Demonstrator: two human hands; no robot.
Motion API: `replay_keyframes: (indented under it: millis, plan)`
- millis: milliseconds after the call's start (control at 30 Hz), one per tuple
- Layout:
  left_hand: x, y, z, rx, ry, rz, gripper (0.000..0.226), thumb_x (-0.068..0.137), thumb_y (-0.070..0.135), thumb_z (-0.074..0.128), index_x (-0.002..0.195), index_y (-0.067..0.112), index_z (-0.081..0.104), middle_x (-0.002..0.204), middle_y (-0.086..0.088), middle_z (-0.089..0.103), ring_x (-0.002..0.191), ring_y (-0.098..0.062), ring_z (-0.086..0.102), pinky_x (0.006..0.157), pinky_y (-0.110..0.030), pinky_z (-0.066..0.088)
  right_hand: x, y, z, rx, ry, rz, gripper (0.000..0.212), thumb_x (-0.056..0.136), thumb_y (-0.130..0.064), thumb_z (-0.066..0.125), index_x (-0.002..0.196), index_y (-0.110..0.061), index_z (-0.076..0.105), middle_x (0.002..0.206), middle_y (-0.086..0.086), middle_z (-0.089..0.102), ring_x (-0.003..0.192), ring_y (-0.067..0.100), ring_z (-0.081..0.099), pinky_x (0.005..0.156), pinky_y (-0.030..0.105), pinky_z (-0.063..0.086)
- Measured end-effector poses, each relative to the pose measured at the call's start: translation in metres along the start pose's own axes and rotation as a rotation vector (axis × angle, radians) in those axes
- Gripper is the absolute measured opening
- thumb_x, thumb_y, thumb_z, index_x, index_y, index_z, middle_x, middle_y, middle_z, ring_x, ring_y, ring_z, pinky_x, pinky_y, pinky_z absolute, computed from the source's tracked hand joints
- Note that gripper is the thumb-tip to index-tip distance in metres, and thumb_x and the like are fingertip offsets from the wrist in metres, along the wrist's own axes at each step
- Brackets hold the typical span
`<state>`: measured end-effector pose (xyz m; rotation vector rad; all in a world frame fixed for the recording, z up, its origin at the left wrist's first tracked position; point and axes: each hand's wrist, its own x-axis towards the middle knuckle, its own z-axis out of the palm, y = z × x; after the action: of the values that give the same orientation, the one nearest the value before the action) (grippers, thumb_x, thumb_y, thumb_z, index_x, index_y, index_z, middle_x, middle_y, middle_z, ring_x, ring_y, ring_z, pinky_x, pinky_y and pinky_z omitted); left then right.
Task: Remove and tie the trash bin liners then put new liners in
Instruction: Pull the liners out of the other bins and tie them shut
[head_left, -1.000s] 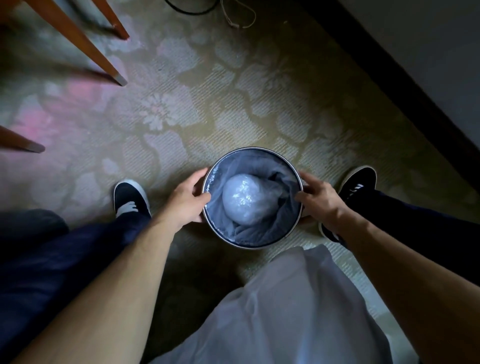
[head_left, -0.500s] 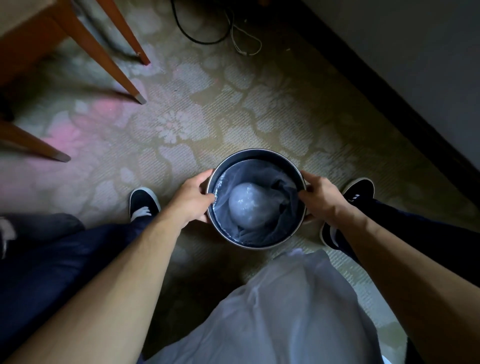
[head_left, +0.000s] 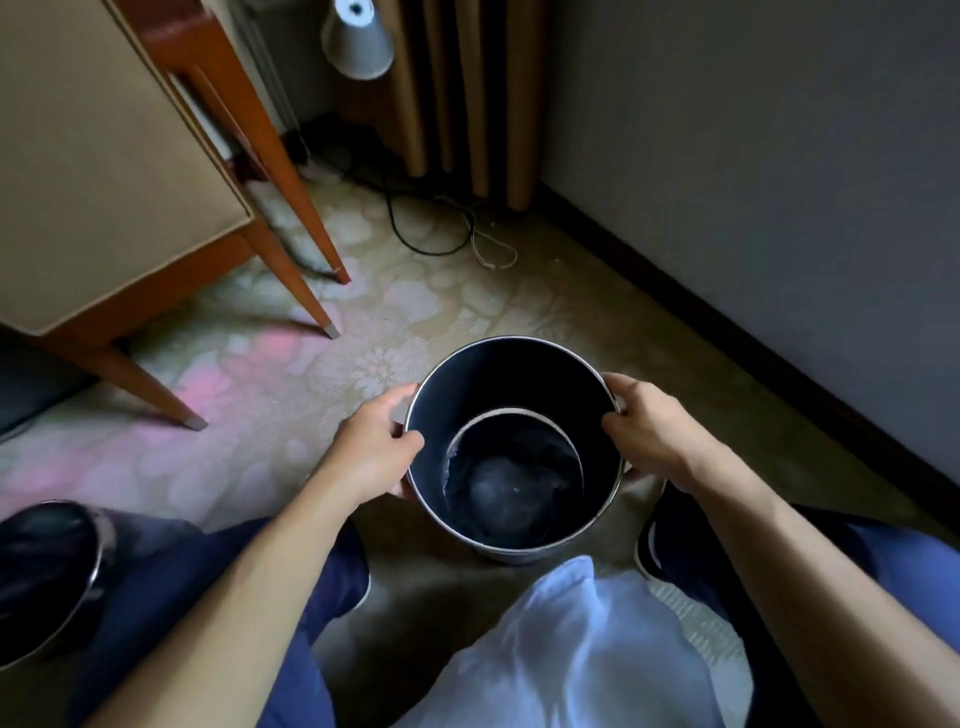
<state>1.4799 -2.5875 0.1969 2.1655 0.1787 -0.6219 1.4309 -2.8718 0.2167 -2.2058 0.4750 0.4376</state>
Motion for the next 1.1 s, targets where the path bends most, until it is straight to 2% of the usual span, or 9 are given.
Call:
replay_keyframes:
  millis: [67,100,233,333,433,633,833,967,1100]
  plan:
    - [-0.010,0.022,-0.014,0.003,0.044,0.066,0.058,0.088,0.008,0.053,0.133,0.045,0.051,0.073,0.004,0.070,0.061,-0.027,0.068,0.050,-0.034,0.058,-0.008,-0.016,-0.016,-0.072,0.068,-0.046,0.049,0.087,-0.009,0.045,0.122,-0.038,0.062,0.107,0.004,0.072,0.082,0.022,0.071,0.058,0.031,0.059]
    - [-0.014,0.034,-0.021,0.000,0.061,0.097,0.056,0.088,0.008,0.053,0.131,0.044,0.052,0.076,0.001,0.071,0.061,-0.027,0.068,0.047,-0.031,0.054,-0.011,-0.024,-0.024,-0.069,0.094,-0.054,0.046,0.088,-0.012,0.046,0.122,-0.039,0.061,0.105,0.002,0.072,0.079,0.020,0.072,0.055,0.028,0.058]
    - [-0.015,0.077,-0.040,-0.023,0.126,0.184,0.056,0.090,0.007,0.053,0.129,0.047,0.052,0.086,-0.007,0.074,0.080,-0.029,0.072,0.047,-0.031,0.055,-0.007,-0.045,-0.049,-0.030,0.200,-0.099,0.038,0.090,-0.020,0.053,0.126,-0.033,0.055,0.106,-0.002,0.069,0.072,0.007,0.067,0.050,0.018,0.049]
    - [0.009,0.099,-0.045,-0.047,0.164,0.228,0.057,0.091,0.004,0.053,0.129,0.046,0.051,0.084,-0.003,0.071,0.082,-0.029,0.071,0.052,-0.039,0.061,0.016,-0.053,-0.058,0.040,0.274,-0.095,0.031,0.088,-0.028,0.061,0.116,-0.026,0.049,0.105,-0.004,0.066,0.080,0.008,0.063,0.065,0.026,0.049]
    - [0.055,0.105,-0.042,-0.110,0.184,0.221,0.058,0.092,0.002,0.051,0.132,0.044,0.050,0.088,-0.001,0.071,0.084,-0.027,0.071,0.051,-0.036,0.060,0.060,-0.055,-0.057,0.100,0.302,-0.136,0.040,0.084,-0.024,0.065,0.122,-0.028,0.052,0.111,-0.007,0.069,0.095,0.013,0.065,0.079,0.028,0.049]
    - [0.175,0.068,-0.005,-0.164,0.210,0.120,0.062,0.090,0.006,0.052,0.136,0.046,0.052,0.082,0.001,0.074,0.075,-0.022,0.074,0.052,-0.033,0.059,0.172,-0.031,-0.024,0.078,0.238,-0.115,0.059,0.085,-0.015,0.063,0.141,-0.033,0.051,0.119,-0.008,0.066,0.102,0.011,0.060,0.081,0.019,0.040]
    - [0.266,-0.006,0.047,-0.158,0.177,-0.030,0.063,0.090,0.002,0.051,0.137,0.044,0.053,0.088,-0.004,0.074,0.073,-0.021,0.072,0.055,-0.042,0.062,0.266,0.025,0.039,0.050,0.105,-0.018,0.065,0.084,-0.018,0.067,0.145,-0.031,0.049,0.125,-0.002,0.065,0.113,0.017,0.061,0.090,0.030,0.050]
    - [0.305,-0.041,0.069,-0.145,0.126,-0.084,0.061,0.089,0.006,0.054,0.135,0.046,0.053,0.108,-0.008,0.072,0.088,-0.025,0.071,0.061,-0.047,0.063,0.304,0.060,0.069,0.094,0.022,0.055,0.071,0.083,-0.017,0.070,0.148,-0.029,0.043,0.132,0.003,0.062,0.120,0.023,0.060,0.101,0.042,0.053]
    - [0.325,-0.057,0.080,-0.086,0.115,-0.100,0.059,0.095,0.007,0.053,0.141,0.043,0.048,0.120,-0.008,0.068,0.087,-0.030,0.071,0.049,-0.036,0.060,0.322,0.083,0.088,0.116,0.006,0.096,0.076,0.076,-0.022,0.071,0.145,-0.033,0.042,0.129,0.004,0.062,0.119,0.026,0.060,0.101,0.049,0.053]
